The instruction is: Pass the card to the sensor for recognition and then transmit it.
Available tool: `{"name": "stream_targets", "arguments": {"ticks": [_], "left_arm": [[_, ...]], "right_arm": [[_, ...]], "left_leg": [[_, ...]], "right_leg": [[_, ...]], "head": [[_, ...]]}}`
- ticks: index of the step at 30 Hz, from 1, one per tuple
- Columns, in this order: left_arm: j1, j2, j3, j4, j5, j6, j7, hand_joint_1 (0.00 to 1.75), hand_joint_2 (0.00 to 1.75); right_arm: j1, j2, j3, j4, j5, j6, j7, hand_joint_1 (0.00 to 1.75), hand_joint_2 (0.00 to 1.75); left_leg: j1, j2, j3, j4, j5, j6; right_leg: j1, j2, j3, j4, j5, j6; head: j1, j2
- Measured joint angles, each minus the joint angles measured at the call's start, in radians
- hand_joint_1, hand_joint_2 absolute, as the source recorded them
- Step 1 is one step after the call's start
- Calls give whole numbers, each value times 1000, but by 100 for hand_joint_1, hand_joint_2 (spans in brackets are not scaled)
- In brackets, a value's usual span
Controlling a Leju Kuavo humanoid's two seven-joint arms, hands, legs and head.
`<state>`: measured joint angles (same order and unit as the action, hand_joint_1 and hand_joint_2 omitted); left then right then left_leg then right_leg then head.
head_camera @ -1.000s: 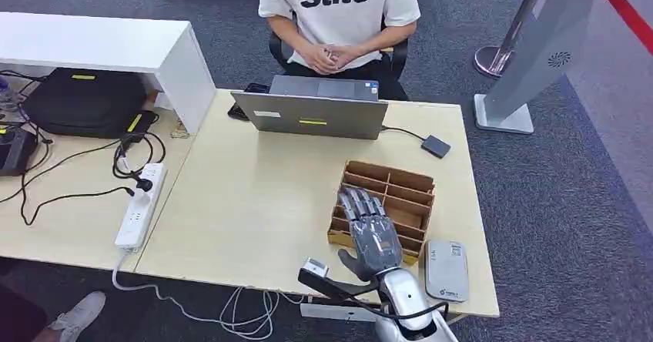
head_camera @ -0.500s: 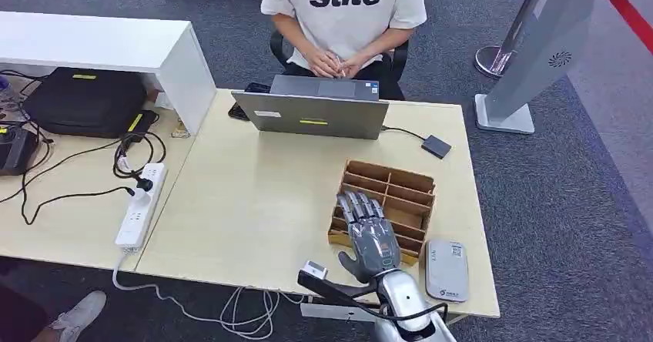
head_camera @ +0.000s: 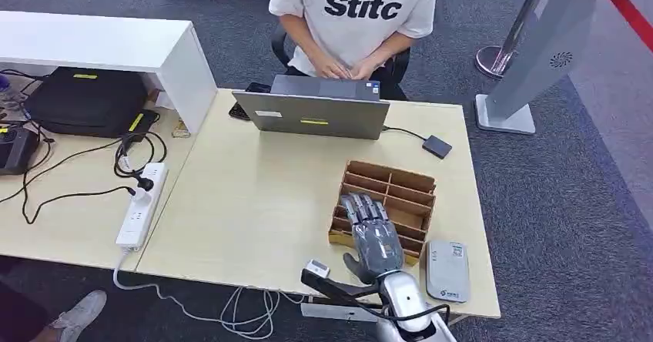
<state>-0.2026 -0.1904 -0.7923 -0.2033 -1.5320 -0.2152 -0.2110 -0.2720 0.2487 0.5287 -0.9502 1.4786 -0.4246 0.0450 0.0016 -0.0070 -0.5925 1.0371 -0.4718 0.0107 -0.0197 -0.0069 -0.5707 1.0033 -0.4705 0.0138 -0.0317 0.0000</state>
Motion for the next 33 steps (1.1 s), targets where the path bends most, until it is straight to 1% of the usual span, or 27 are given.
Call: {"name": "stream_targets", "arguments": {"ticks": [3,13,19,22,25,29,33], "left_arm": [[0,1,0,-2,6,-21,-7,0,175],[-1,2,0,-2,31,-49,-11,0,175],[0,3,0,-2,50,-64,-10,0,175],[2,3,0,-1,84,-80,3,0,175],[4,5,2,-1,122,-83,20,0,175],[9,6,21,-1,160,-84,38,0,175],[16,6,47,-1,188,-83,57,0,175]], "right_arm": [[0,0,-16,9,13,-6,11,0,175],[0,0,-45,33,29,-7,25,0,175],[2,2,-58,30,28,-27,7,0,175],[12,6,-60,9,28,-27,0,0,175],[26,8,-60,-30,28,-25,-4,0,175],[43,8,-60,-80,27,-17,-6,0,175],[50,8,-60,-100,19,6,-2,0,175]], "left_leg": [[0,-1,0,0,0,0],[0,-3,-1,0,0,0],[0,-3,-1,0,0,0],[0,-3,-1,0,0,0],[0,-3,-1,0,0,0],[0,-3,0,0,0,0],[0,-3,0,0,0,0]], "right_leg": [[0,-1,0,0,0,0],[0,-2,0,0,0,0],[0,-3,0,0,0,0],[0,-3,0,0,0,0],[0,-3,0,0,0,0],[0,-3,0,0,0,0],[0,-2,1,0,0,0]], "head": [[0,0],[0,0],[0,0],[0,0],[0,0],[0,0],[0,0]]}}
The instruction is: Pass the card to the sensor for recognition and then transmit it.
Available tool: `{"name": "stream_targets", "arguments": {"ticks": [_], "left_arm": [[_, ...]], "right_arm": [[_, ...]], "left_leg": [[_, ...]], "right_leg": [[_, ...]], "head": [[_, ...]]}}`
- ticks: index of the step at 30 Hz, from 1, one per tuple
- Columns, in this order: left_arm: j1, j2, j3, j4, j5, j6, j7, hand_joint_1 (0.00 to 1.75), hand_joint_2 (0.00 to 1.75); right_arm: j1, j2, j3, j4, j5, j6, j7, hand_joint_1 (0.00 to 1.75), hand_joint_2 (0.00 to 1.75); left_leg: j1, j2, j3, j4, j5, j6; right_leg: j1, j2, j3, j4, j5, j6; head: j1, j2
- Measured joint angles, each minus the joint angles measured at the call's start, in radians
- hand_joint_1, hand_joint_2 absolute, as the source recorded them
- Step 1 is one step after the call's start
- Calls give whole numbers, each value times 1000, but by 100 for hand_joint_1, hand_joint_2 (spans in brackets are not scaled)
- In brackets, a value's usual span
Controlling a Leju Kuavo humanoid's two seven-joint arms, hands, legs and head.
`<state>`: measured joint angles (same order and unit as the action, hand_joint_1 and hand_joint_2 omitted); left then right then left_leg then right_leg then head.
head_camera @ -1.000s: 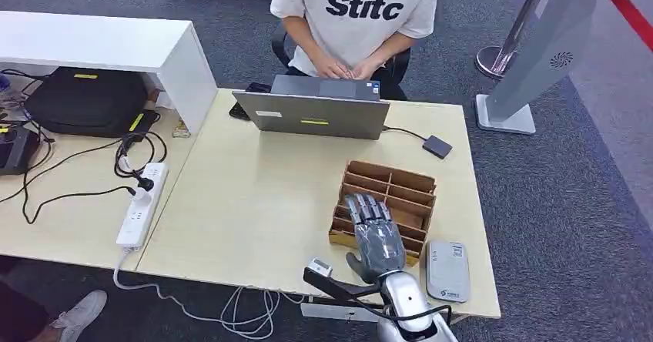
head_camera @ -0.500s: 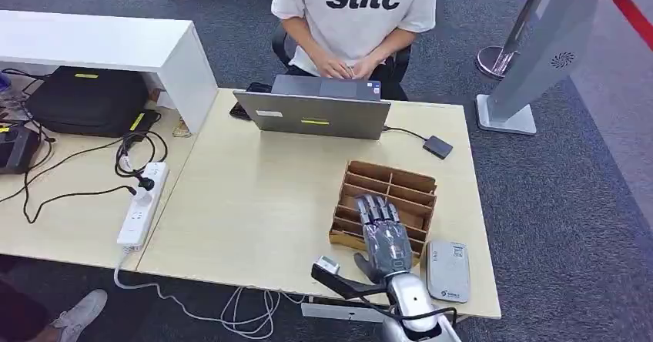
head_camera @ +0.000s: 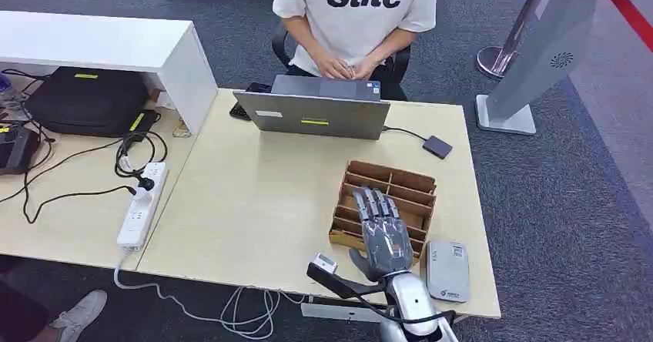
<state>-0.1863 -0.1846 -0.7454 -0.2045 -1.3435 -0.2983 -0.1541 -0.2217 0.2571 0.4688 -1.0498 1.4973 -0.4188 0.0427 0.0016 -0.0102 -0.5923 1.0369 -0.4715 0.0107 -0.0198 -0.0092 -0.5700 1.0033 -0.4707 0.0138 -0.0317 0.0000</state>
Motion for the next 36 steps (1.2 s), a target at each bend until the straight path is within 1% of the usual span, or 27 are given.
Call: {"name": "stream_targets", "arguments": {"ticks": [6,11,14,16,19,20,21,22,26,27,29,31,34,36], "left_arm": [[11,0,55,0,46,1,29,0,175],[22,0,119,0,97,5,61,0,175],[30,0,163,0,154,17,92,0,175],[36,0,196,0,167,21,101,0,175],[40,0,224,0,173,22,103,0,175],[41,0,231,0,176,23,104,0,175],[42,0,240,0,185,24,111,0,175],[44,0,251,0,199,29,117,0,175],[54,0,298,0,244,47,143,0,175],[55,0,305,0,248,49,145,0,175],[57,0,319,0,256,53,148,0,175],[60,-1,340,0,291,66,166,0,175],[67,-5,395,0,346,90,195,0,175],[72,-6,433,0,383,111,212,0,175]], "right_arm": [[1,0,-2,5,9,5,21,0,175],[1,0,-10,20,32,7,45,0,175],[1,0,-14,29,43,7,53,0,175],[1,0,-20,31,45,7,55,0,175],[1,0,-26,35,45,7,55,2,175],[1,0,-27,36,45,7,55,17,175],[2,0,-28,36,48,8,55,105,175],[2,0,-29,36,52,9,55,155,175],[4,0,-29,36,63,12,55,155,175],[5,0,-29,36,63,12,55,168,175],[6,0,-29,36,63,12,55,168,175],[8,0,-29,36,64,12,55,168,175],[14,0,-30,35,65,10,55,166,175],[17,0,-32,34,65,10,55,169,175]], "left_leg": [[0,0,0,0,0,0],[0,0,0,0,0,0],[0,0,0,0,0,0],[0,0,0,0,0,0],[0,0,0,0,0,0],[0,0,0,0,0,0],[0,0,0,0,0,0],[0,0,0,0,0,0],[0,0,1,0,0,0],[0,1,1,0,0,0],[0,1,1,0,0,0],[0,1,1,0,0,0],[0,2,1,0,0,0],[0,2,1,0,0,0]], "right_leg": [[0,0,0,0,0,0],[0,0,0,0,0,0],[0,0,0,0,0,0],[0,0,0,0,0,0],[0,0,0,0,0,0],[0,0,0,0,0,0],[0,0,0,0,0,0],[0,0,0,0,0,0],[0,0,0,0,0,0],[0,0,0,0,0,0],[0,0,0,0,0,0],[0,1,0,0,0,0],[0,1,0,0,0,0],[0,1,0,0,0,0]], "head": [[0,0],[0,0],[0,0],[0,0],[0,0],[0,0],[0,0],[0,0],[0,0],[0,0],[0,0],[0,0],[0,0],[0,0]]}}
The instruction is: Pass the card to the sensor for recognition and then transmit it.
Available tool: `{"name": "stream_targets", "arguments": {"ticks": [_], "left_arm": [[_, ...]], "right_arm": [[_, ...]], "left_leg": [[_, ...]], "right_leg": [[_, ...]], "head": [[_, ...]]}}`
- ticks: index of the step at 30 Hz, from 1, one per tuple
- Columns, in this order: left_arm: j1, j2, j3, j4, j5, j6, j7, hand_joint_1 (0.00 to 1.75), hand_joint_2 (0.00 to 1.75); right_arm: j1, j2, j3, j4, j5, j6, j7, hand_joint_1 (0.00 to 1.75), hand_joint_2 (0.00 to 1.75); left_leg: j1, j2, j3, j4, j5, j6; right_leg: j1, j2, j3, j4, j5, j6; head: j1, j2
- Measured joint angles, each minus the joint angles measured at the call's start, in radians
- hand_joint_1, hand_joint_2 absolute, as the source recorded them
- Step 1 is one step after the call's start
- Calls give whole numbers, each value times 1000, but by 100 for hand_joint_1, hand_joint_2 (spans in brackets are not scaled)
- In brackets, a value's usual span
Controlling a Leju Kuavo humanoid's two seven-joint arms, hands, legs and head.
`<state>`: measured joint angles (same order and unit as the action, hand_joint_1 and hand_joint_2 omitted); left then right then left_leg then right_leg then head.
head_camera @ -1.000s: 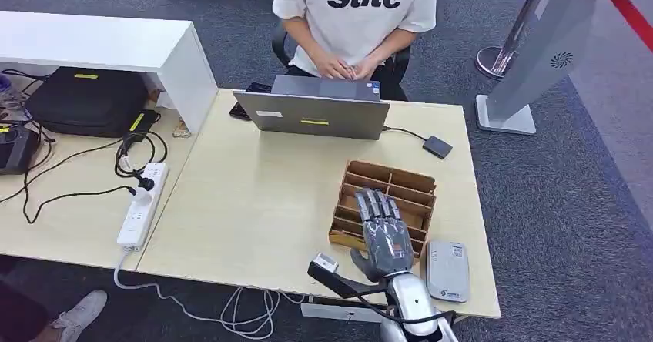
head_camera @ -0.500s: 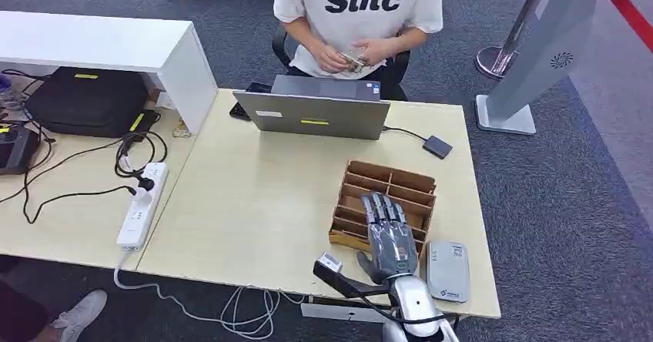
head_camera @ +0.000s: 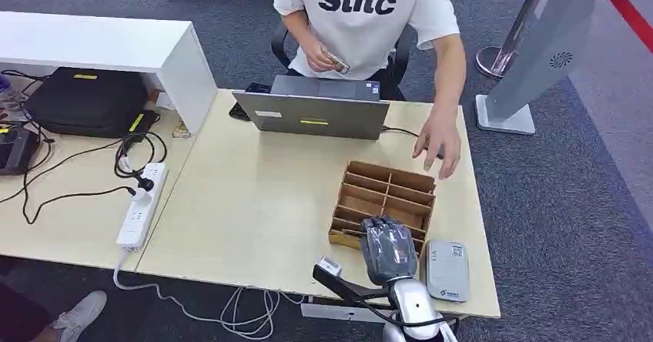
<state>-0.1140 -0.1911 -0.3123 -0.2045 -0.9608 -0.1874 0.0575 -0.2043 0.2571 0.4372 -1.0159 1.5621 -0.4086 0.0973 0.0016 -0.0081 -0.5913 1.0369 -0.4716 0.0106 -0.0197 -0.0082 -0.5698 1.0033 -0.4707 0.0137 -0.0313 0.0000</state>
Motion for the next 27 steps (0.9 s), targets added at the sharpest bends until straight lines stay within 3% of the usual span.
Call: {"name": "stream_targets", "arguments": {"ticks": [15,27], "left_arm": [[29,-20,338,0,266,174,133,0,175],[55,-21,542,-2,358,268,171,0,175]], "right_arm": [[42,0,-28,-49,9,2,11,171,175],[73,-1,-45,-130,8,-5,6,175,175]], "left_leg": [[0,5,1,0,0,0],[0,5,0,0,0,0]], "right_leg": [[0,3,-1,0,0,0],[0,3,-1,0,0,0]], "head": [[0,0],[0,0]]}}
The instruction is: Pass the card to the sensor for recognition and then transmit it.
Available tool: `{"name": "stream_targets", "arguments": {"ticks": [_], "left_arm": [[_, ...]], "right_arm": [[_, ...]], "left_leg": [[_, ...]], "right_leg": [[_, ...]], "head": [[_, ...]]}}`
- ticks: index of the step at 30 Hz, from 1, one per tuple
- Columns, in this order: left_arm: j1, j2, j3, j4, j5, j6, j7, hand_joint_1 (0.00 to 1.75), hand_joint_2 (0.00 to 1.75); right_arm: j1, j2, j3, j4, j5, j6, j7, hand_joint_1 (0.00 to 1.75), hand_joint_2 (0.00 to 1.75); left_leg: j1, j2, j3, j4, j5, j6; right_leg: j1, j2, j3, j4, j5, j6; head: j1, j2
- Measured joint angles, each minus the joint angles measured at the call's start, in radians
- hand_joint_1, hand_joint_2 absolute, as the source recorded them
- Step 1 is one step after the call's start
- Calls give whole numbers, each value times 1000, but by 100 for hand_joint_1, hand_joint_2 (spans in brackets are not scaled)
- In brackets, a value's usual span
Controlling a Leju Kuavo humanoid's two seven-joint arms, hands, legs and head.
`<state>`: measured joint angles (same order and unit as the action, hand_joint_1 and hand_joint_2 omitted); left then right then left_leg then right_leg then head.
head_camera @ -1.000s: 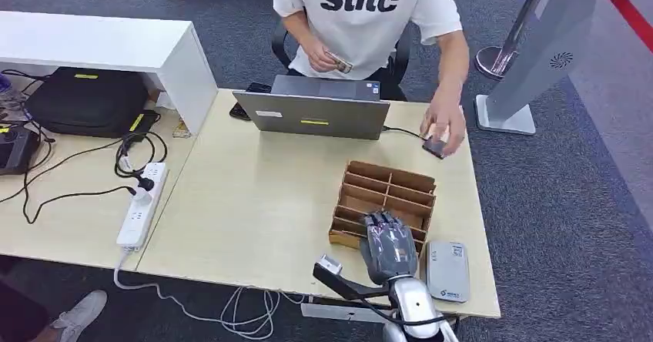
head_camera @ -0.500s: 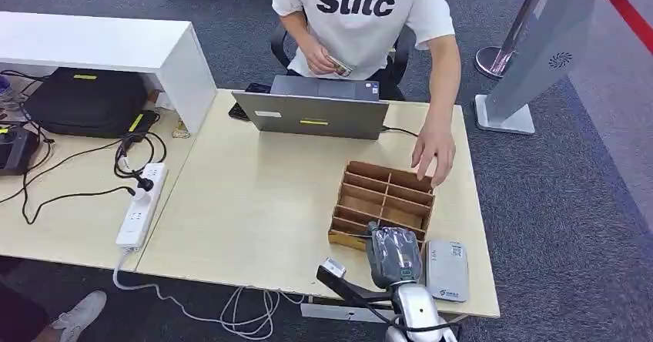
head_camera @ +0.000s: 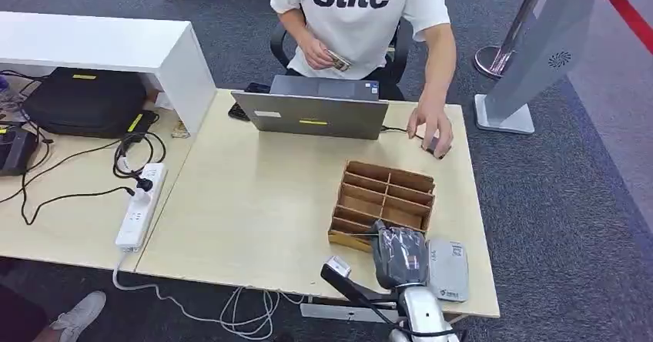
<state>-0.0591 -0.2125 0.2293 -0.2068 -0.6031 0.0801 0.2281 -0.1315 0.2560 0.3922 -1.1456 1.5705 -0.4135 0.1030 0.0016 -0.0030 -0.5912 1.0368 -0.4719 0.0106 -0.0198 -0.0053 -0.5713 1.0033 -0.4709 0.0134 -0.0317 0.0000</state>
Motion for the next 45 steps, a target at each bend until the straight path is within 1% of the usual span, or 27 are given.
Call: {"name": "stream_targets", "arguments": {"ticks": [4,6,10,11,12,14,16,20,24,25,27,28,30,34,37,38,39,40,45], "left_arm": [[6,-6,54,0,19,24,1,0,175],[7,-8,83,0,33,47,3,0,175],[10,-20,163,0,92,116,7,0,175],[10,-24,183,-1,104,147,16,0,175],[10,-32,210,-1,118,194,22,0,175],[14,-39,251,-1,128,245,25,0,175],[17,-43,283,-1,137,265,26,0,175],[16,-45,332,-1,147,274,26,0,175],[13,-45,368,-1,150,275,26,0,175],[12,-45,375,-1,151,271,22,0,175],[11,-41,389,-2,150,234,6,0,175],[11,-38,397,-3,150,214,2,0,175],[10,-35,412,-6,149,201,2,0,175],[5,-34,449,-9,137,201,2,0,175],[3,-34,473,-9,135,204,-1,0,175],[3,-34,481,-9,135,205,-4,0,175],[2,-34,489,-9,135,206,-7,0,175],[1,-34,497,-9,135,208,-8,0,175],[-1,-31,539,-11,135,219,-18,0,175]], "right_arm": [[17,0,3,-79,-17,-3,-14,175,175],[24,0,4,-132,-26,0,-18,175,175],[46,-3,14,-234,-42,7,-23,175,175],[52,-5,17,-255,-44,9,-23,175,175],[61,-8,19,-282,-47,8,-25,175,175],[79,-13,20,-324,-56,6,-31,175,175],[84,-17,20,-357,-73,13,-35,175,175],[71,-19,21,-391,-96,39,-42,175,175],[-4,-14,19,-392,-124,82,-35,175,175],[-29,-10,18,-392,-130,99,-29,175,175],[-84,1,7,-384,-136,123,-16,175,175],[-112,10,-5,-374,-131,134,-2,175,175],[-164,21,-25,-355,-114,149,19,175,175],[-252,46,-93,-305,-57,185,39,175,175],[-293,61,-138,-272,-32,201,41,175,175],[-304,66,-151,-262,-26,201,41,159,175],[-310,69,-162,-254,-20,201,40,7,175],[-314,71,-170,-247,-16,201,38,0,175],[-317,78,-210,-219,0,190,31,0,175]], "left_leg": [[0,-1,-1,0,0,0],[0,-1,0,0,0,0],[0,-1,0,0,0,0],[0,0,0,0,0,0],[0,0,0,0,0,0],[0,0,0,0,0,0],[0,0,0,0,0,0],[0,2,0,0,0,0],[0,4,0,0,0,0],[0,4,0,0,0,0],[0,4,1,0,1,0],[0,4,1,0,2,0],[0,4,0,0,2,0],[0,3,0,0,2,0],[0,3,0,0,2,0],[0,3,0,0,2,0],[0,3,0,0,2,0],[0,3,0,0,2,0],[0,3,0,0,2,0]], "right_leg": [[0,-1,0,0,0,0],[0,0,0,0,0,0],[0,0,0,0,0,0],[0,0,0,0,0,0],[0,0,0,0,0,0],[0,0,0,0,0,0],[0,0,-1,0,0,0],[0,1,-1,0,0,0],[0,2,-1,0,1,-1],[0,2,-1,0,2,-1],[0,3,-1,0,2,-2],[1,3,-1,0,2,-2],[1,3,-1,0,3,-2],[1,2,-1,0,3,-2],[1,2,-1,0,3,-2],[1,2,-1,0,3,-2],[1,2,-1,0,3,-2],[1,2,-1,0,3,-2],[1,2,-1,0,3,-2]], "head": [[0,0],[0,0],[0,0],[0,0],[0,0],[0,0],[0,0],[0,0],[0,0],[0,0],[0,0],[0,0],[0,0],[0,0],[0,0],[0,0],[0,0],[0,0],[0,0]]}}
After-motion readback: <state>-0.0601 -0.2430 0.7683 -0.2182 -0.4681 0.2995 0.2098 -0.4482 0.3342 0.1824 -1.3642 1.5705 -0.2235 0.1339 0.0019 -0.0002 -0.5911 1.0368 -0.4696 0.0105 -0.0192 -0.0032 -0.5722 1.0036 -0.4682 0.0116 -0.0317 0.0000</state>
